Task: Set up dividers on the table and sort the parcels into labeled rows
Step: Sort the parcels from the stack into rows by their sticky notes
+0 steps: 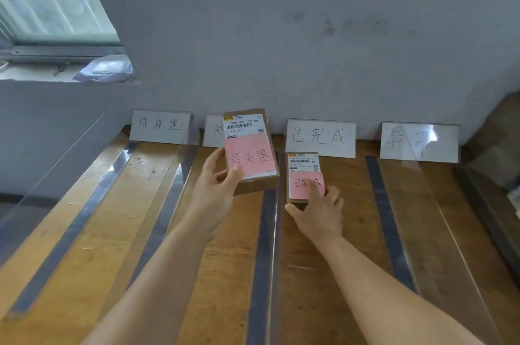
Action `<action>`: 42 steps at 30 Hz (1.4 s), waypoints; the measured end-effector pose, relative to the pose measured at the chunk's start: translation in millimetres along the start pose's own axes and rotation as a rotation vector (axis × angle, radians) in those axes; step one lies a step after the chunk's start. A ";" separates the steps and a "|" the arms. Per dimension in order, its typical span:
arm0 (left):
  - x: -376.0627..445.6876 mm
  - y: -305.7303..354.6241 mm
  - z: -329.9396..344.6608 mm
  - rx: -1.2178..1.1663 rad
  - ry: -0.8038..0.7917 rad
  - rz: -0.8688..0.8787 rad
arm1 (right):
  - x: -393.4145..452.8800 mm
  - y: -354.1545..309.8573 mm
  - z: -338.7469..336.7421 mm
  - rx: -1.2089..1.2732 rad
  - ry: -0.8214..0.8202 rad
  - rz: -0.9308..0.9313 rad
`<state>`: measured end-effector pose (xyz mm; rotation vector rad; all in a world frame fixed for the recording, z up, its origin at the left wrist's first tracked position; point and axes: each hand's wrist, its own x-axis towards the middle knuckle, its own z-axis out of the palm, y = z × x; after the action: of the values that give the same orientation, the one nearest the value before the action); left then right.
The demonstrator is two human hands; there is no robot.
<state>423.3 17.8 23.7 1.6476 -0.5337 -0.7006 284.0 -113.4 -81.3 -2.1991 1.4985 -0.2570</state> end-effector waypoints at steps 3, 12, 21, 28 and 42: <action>1.9 -0.3 -2.6 -0.002 -0.003 0.001 | 0.1 -5.0 -13.9 0.061 0.037 -0.014; -5.6 12.5 -23.4 -0.027 0.019 0.032 | -44.0 -91.8 -82.2 0.424 0.170 -0.503; 0.2 33.6 -111.2 -0.122 0.072 0.135 | -84.0 -187.2 -60.3 0.556 0.018 -0.625; 28.2 18.0 -210.0 -0.081 0.143 0.103 | -103.7 -284.3 -4.6 0.520 -0.103 -0.550; 123.3 -66.9 -293.3 0.321 0.115 -0.112 | -67.1 -378.1 126.0 0.250 -0.320 -0.173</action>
<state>714.5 152.7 -28.5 2.0179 -0.4925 -0.6189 622.1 94.6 -5.7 -2.0541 1.0476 -0.1309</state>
